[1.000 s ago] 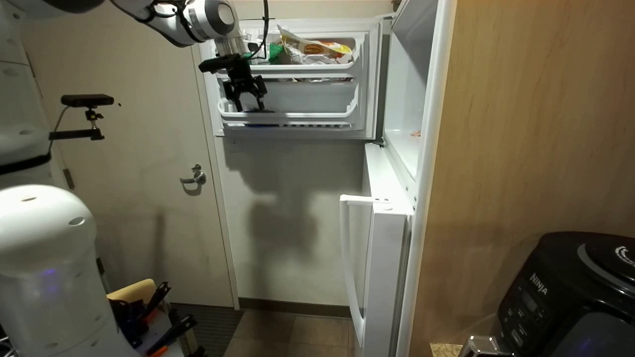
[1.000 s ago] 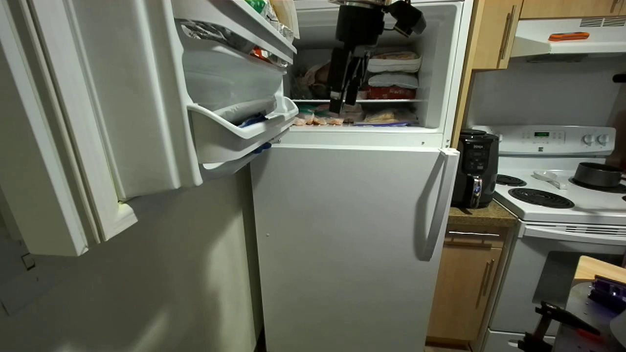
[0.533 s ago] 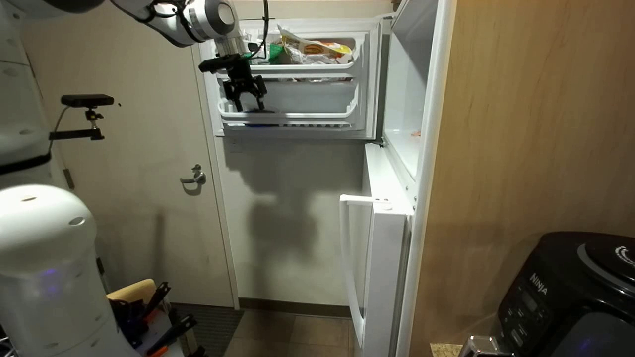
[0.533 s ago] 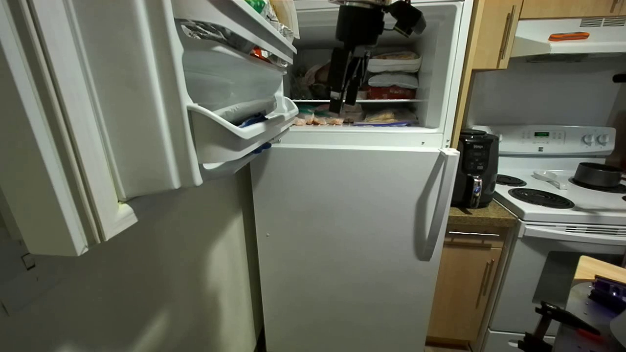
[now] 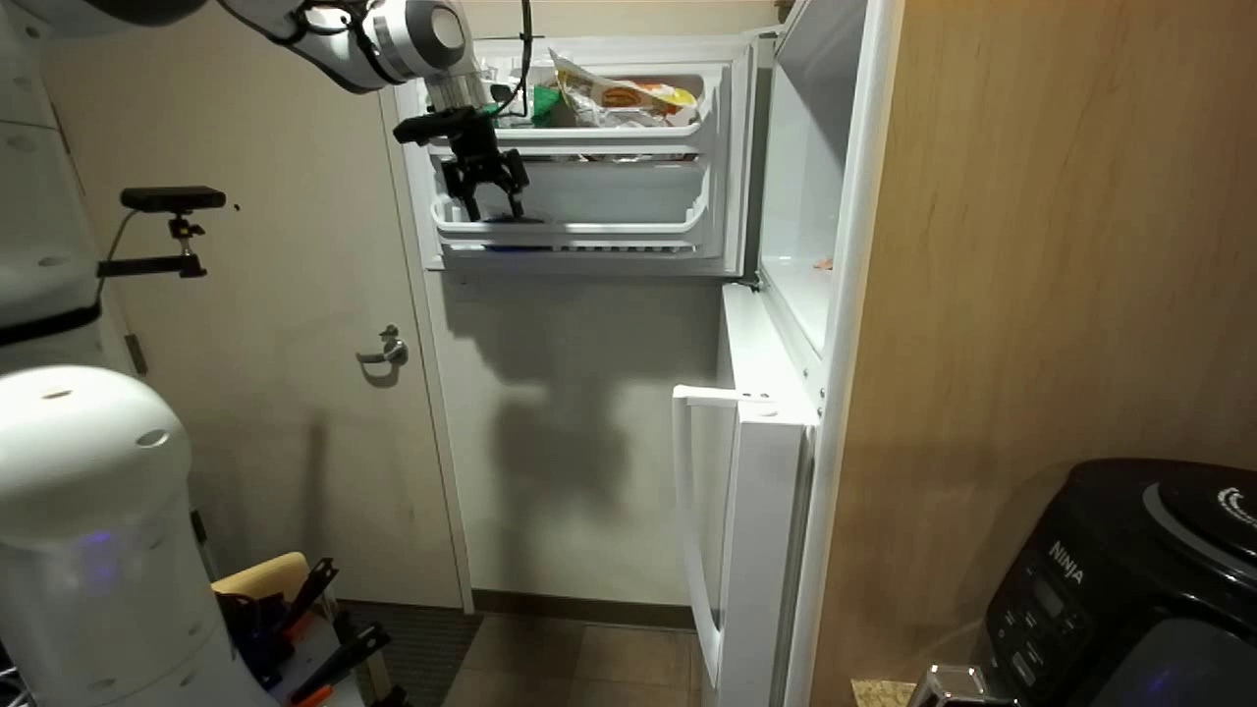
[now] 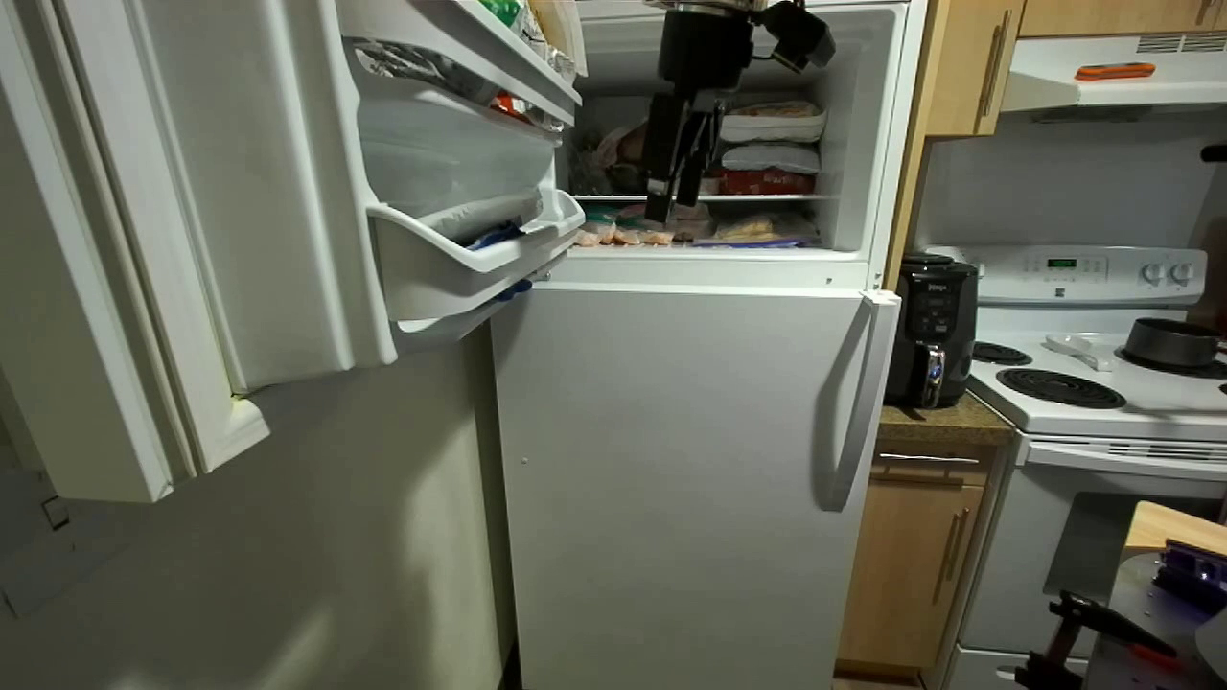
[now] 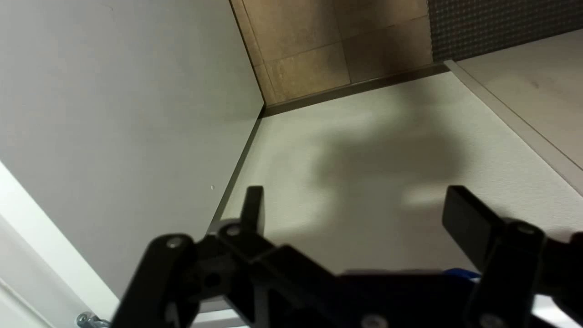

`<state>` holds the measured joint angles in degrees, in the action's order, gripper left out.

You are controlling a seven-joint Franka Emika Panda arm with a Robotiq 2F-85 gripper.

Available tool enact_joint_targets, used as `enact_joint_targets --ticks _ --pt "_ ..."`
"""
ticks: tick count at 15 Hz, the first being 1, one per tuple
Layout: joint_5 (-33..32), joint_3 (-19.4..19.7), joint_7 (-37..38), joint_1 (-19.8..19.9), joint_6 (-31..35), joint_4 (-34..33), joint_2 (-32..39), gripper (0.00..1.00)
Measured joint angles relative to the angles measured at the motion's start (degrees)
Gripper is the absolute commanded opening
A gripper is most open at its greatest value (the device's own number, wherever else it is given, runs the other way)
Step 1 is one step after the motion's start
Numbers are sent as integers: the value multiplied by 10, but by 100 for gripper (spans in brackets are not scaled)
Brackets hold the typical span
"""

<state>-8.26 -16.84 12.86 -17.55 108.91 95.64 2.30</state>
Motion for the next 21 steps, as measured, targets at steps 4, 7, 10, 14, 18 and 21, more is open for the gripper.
enact_joint_targets --ticks 4,7,10,14,18,21 --pt "0 0 0 0 0 0 0 100" --pt "0 0 0 0 0 0 0 100" --pt "0 0 0 0 0 -2 0 100" --pt "0 0 0 -1 1 -23 8 100" --pt "0 0 1 -5 7 -55 32 100" --pt "0 0 12 -13 12 -84 59 100"
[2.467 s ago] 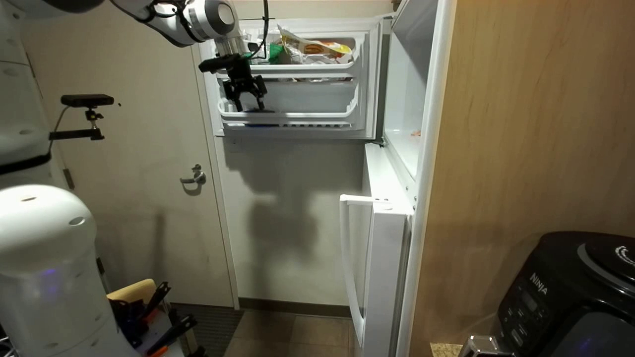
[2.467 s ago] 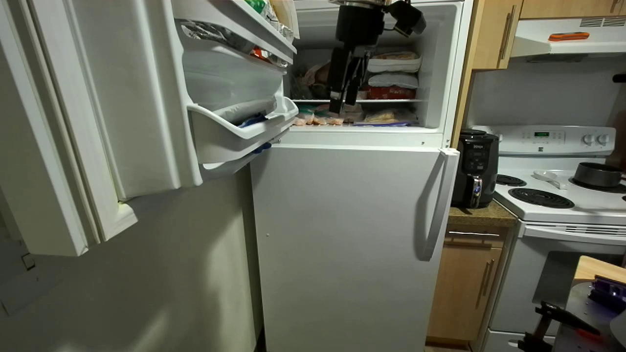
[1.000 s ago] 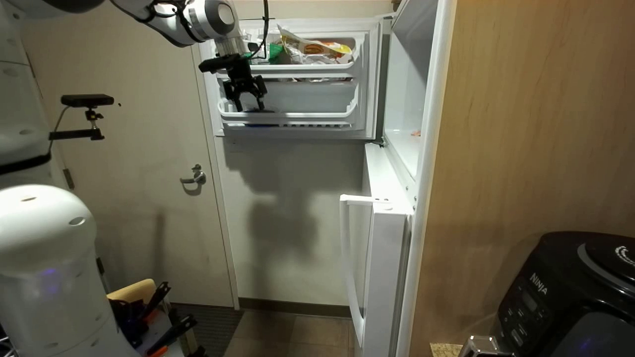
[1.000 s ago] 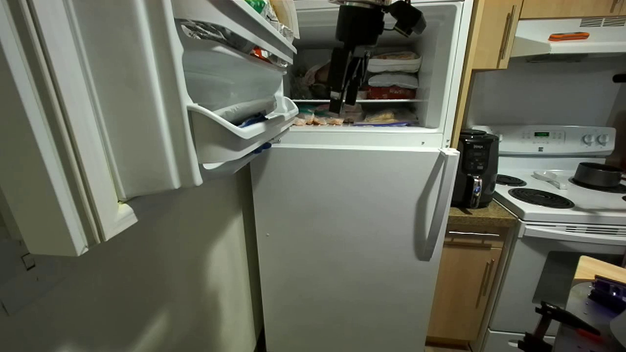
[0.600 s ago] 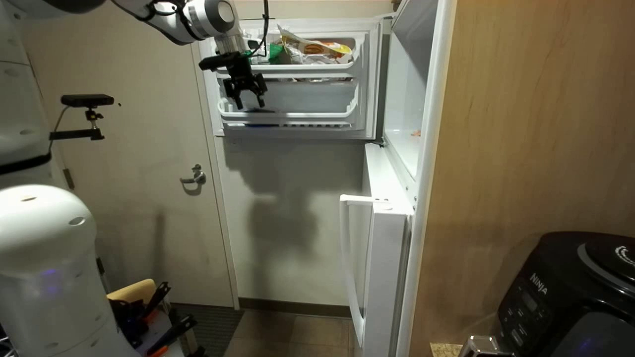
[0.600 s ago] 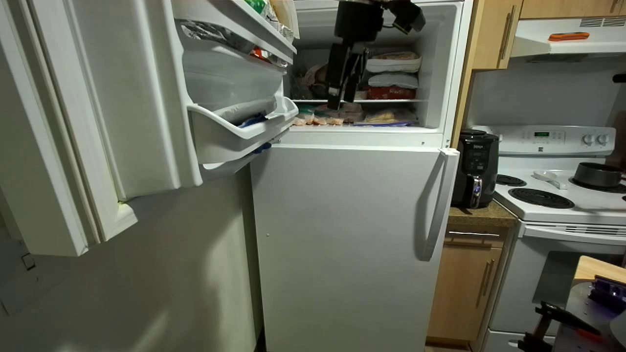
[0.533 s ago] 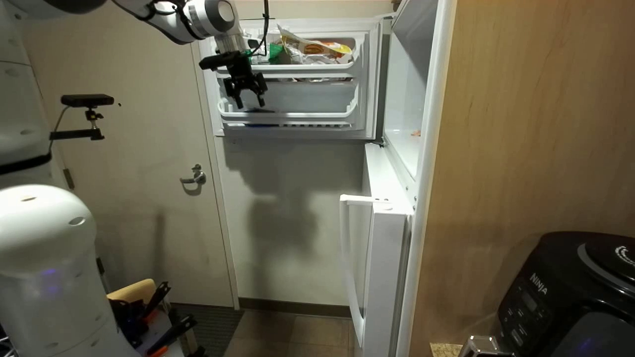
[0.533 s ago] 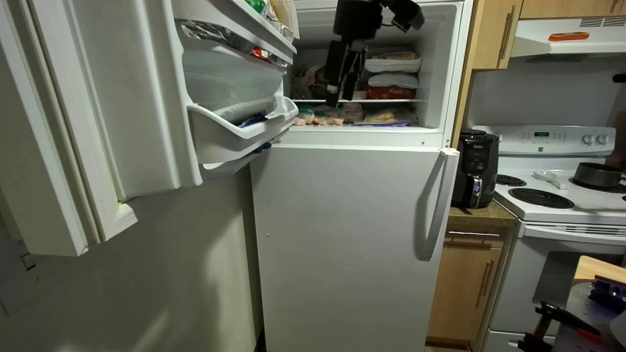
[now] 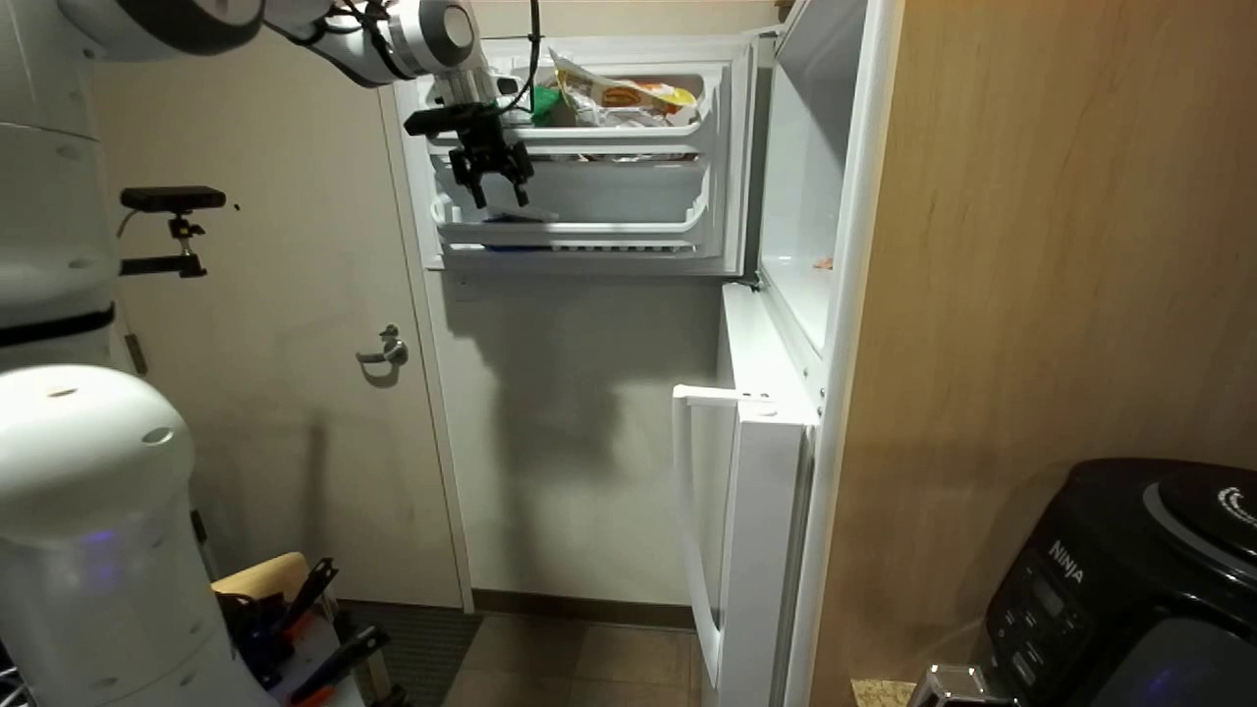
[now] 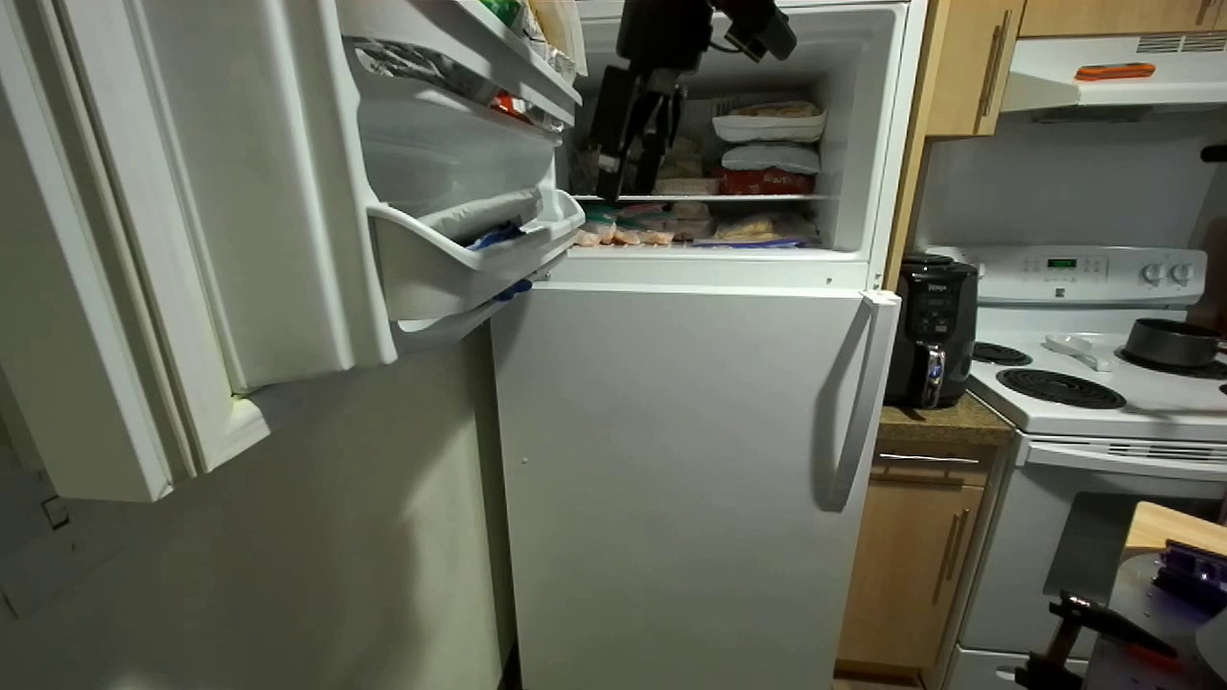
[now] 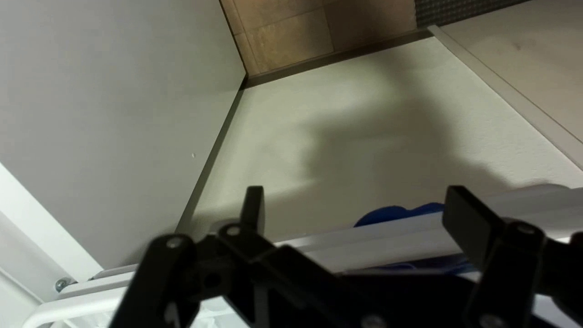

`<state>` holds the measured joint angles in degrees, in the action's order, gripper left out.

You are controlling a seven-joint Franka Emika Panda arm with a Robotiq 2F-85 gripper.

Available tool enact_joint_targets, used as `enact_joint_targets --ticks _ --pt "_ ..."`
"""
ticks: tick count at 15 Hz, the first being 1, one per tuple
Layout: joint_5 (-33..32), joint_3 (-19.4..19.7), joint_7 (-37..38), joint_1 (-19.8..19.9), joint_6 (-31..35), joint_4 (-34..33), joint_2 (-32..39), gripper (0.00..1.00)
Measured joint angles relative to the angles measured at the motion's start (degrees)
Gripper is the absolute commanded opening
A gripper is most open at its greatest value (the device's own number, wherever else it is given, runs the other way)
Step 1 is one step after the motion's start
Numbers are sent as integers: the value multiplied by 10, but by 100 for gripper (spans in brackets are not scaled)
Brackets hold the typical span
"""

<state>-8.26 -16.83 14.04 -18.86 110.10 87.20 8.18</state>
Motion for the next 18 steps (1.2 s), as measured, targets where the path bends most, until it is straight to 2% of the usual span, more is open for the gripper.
enact_joint_targets --ticks 10,18 --pt "0 13 57 -37 -1 -90 67 100" --pt "0 13 58 -39 -1 -91 68 100"
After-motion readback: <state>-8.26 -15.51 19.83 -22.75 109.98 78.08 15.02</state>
